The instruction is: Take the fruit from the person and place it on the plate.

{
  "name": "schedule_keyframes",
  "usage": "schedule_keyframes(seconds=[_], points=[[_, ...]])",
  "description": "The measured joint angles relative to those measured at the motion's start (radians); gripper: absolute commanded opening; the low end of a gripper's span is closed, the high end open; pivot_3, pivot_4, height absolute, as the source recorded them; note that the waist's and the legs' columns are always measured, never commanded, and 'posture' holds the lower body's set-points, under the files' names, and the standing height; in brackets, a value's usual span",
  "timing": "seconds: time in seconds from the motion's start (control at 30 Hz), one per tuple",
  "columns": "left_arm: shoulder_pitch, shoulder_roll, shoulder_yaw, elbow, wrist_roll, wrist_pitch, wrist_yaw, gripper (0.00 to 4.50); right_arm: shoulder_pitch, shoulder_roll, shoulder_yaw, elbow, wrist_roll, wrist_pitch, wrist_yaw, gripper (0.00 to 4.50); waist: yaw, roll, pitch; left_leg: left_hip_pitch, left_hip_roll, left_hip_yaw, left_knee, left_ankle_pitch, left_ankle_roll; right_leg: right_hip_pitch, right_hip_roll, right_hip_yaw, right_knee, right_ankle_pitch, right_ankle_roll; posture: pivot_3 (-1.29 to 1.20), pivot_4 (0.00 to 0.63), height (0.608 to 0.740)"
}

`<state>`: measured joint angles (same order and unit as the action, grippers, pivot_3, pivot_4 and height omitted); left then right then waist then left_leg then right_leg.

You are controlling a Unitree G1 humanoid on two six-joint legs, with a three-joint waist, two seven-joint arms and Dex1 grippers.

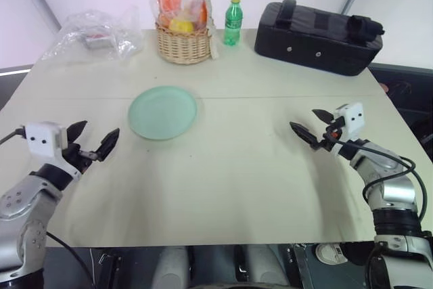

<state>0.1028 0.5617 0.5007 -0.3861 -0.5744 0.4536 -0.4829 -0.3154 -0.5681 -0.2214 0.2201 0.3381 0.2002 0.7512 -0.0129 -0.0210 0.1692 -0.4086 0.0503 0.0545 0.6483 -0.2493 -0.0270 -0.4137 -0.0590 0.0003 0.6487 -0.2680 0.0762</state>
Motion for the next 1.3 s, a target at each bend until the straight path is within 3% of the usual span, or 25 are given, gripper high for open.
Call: schedule_keyframes(seconds=[1.17, 1.3], points=[[-0.086, 0.018, -0.014, 0.031, 0.040, -0.008, 0.009, 4.50, -0.007, 0.012, 0.009, 0.020, -0.010, -0.032, -0.037, 4.47, 0.000, 0.000, 0.000, 0.000, 0.000, 0.000, 0.000, 0.000, 0.000, 0.000, 0.000, 0.000, 0.000, 0.000, 0.000, 0.00, 0.150, 0.740], [-0.112, 0.030, -0.011, 0.031, 0.038, -0.005, 0.008, 4.50, -0.009, 0.035, 0.006, -0.056, 0.100, 0.099, -0.019, 4.47, -0.003, 0.000, 0.000, 0.000, 0.000, 0.000, -0.001, 0.000, 0.000, 0.000, 0.000, 0.000, 0.000, 0.001, 0.002, 0.00, 0.150, 0.740]])
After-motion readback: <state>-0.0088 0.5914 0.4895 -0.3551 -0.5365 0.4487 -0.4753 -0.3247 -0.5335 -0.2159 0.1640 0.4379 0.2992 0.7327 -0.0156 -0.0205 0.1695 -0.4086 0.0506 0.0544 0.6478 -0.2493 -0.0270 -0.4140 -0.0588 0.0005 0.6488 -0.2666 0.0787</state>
